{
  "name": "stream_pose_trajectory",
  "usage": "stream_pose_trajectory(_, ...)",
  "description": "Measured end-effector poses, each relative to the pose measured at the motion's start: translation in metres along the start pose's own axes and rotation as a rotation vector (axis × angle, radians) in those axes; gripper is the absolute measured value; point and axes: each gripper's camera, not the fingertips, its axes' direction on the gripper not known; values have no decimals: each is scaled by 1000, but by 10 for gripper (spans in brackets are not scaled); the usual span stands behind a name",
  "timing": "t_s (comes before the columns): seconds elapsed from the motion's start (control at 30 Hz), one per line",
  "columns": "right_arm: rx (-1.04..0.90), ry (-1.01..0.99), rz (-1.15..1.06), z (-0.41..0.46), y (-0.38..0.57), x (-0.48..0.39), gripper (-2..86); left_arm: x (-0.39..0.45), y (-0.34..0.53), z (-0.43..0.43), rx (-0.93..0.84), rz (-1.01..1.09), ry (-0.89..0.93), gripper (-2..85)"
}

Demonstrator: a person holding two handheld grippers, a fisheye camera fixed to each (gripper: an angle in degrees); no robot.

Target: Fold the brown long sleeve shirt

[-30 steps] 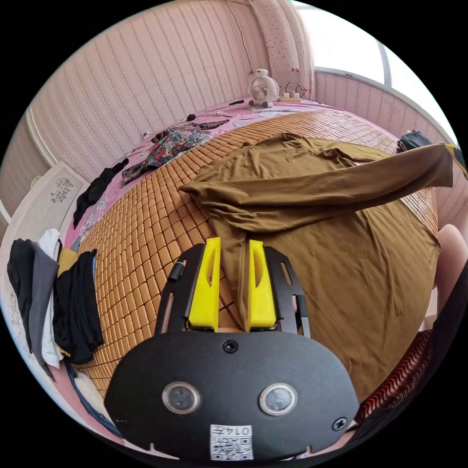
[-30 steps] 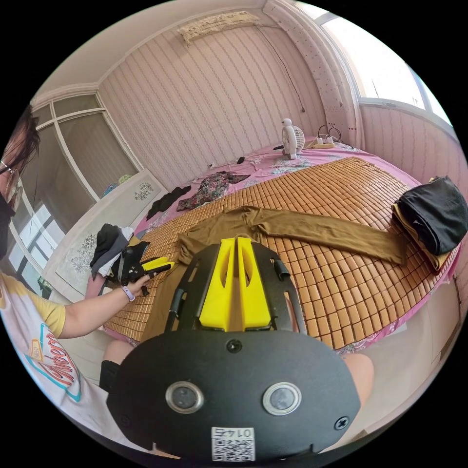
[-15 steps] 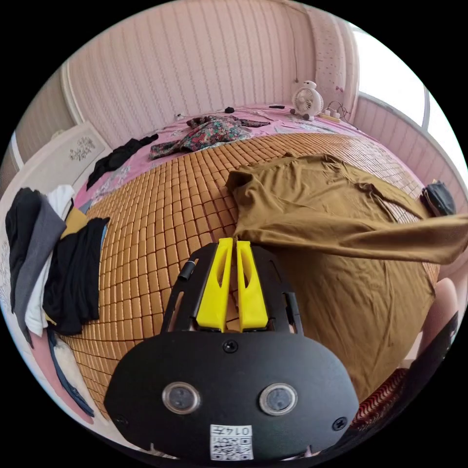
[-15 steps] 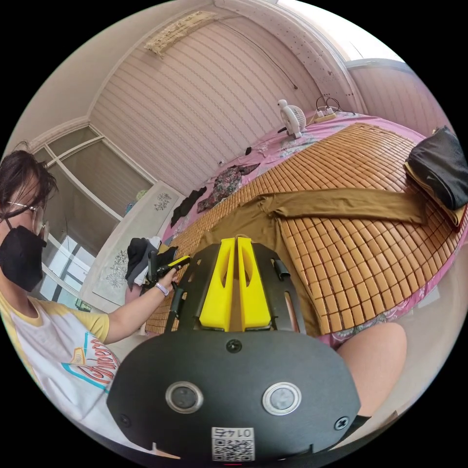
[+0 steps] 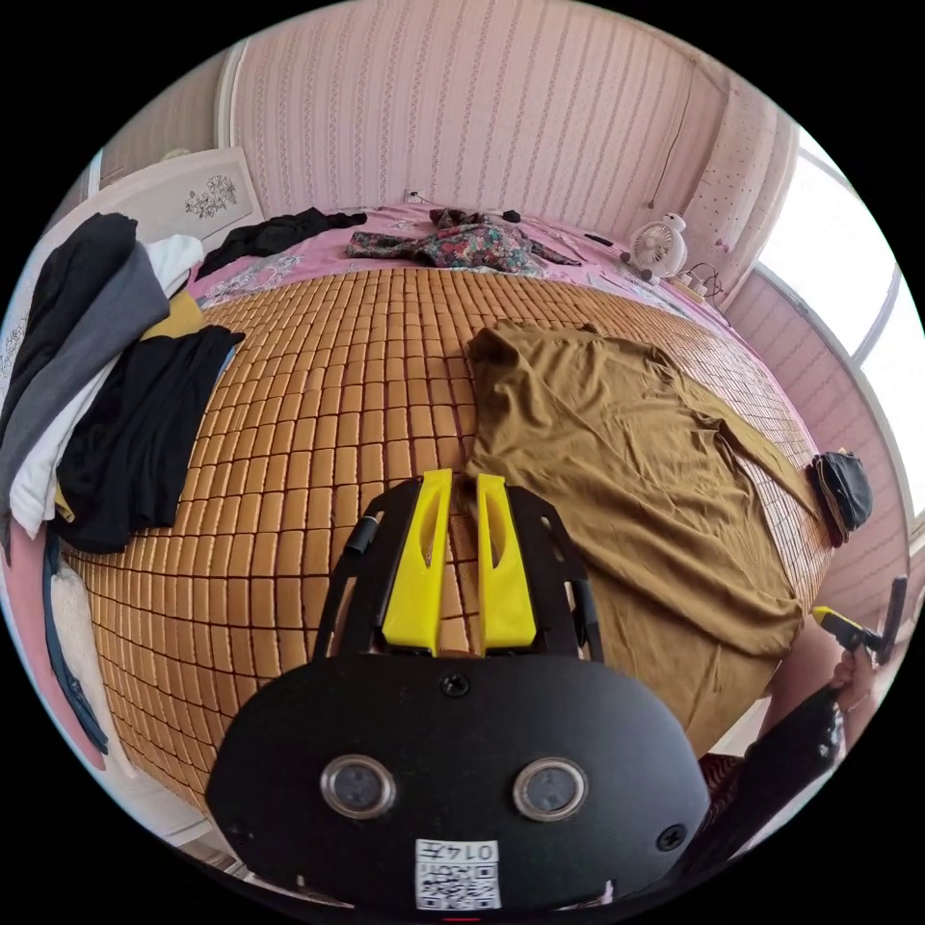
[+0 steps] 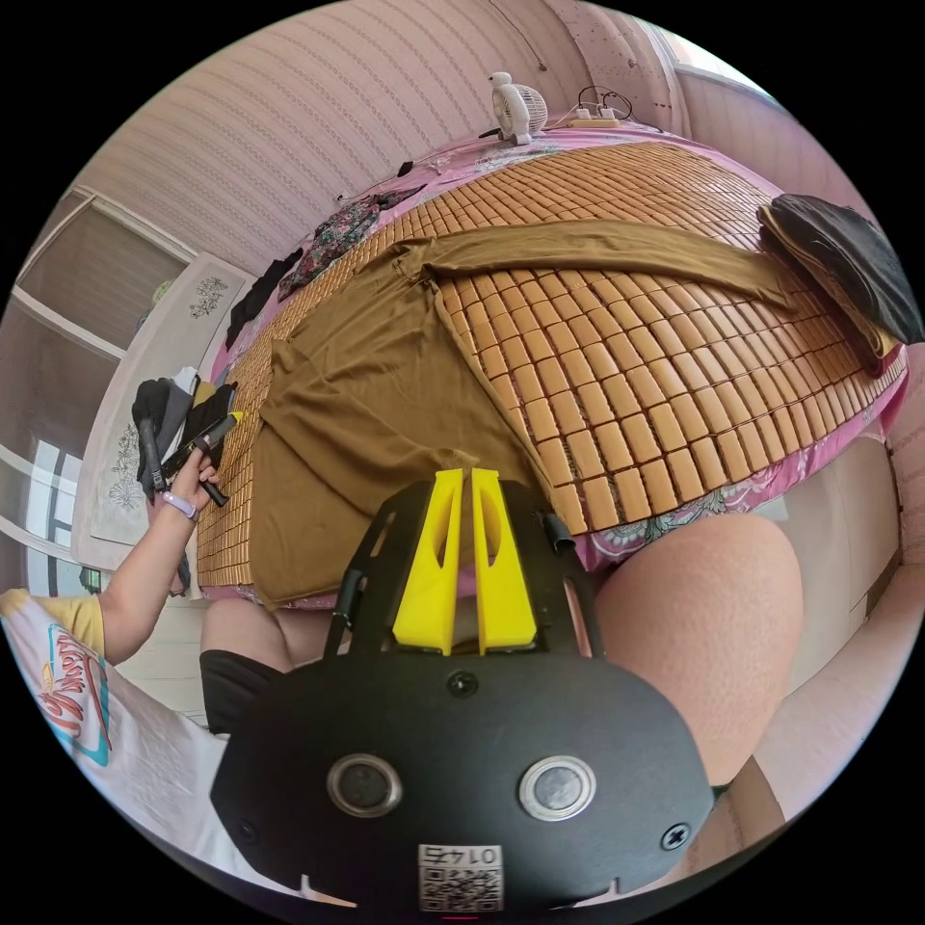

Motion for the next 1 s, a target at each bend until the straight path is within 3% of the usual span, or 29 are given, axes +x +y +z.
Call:
stream_pose_trajectory(0.1,5,5,-25,6,-6,-3,12,29,18,-27,28,131,93,44)
stream_pose_trajectory(0.33,-8,-42,-57,38,-21,-12,10,189,104,-39,-111,490,515,54)
stream_pose_trajectory(0.47,-146,-82,-55,64,-39,-12,10,251,123,-27,-117,634,487,67)
stream_pose_trajectory(0.63,-125,-212,44,61,-51,-3,9,273,120,-5,-213,721,359,48)
stream_pose_trajectory(0.73,-119,-307,124,61,-55,5,10,264,108,-13,-213,716,424,24)
stream_pose_trajectory(0.87,-123,-255,-8,60,-57,-16,11,244,92,-41,-178,744,520,4)
stream_pose_trajectory(1.0,-211,-64,-96,87,-53,-32,12,236,88,-27,-248,722,545,16)
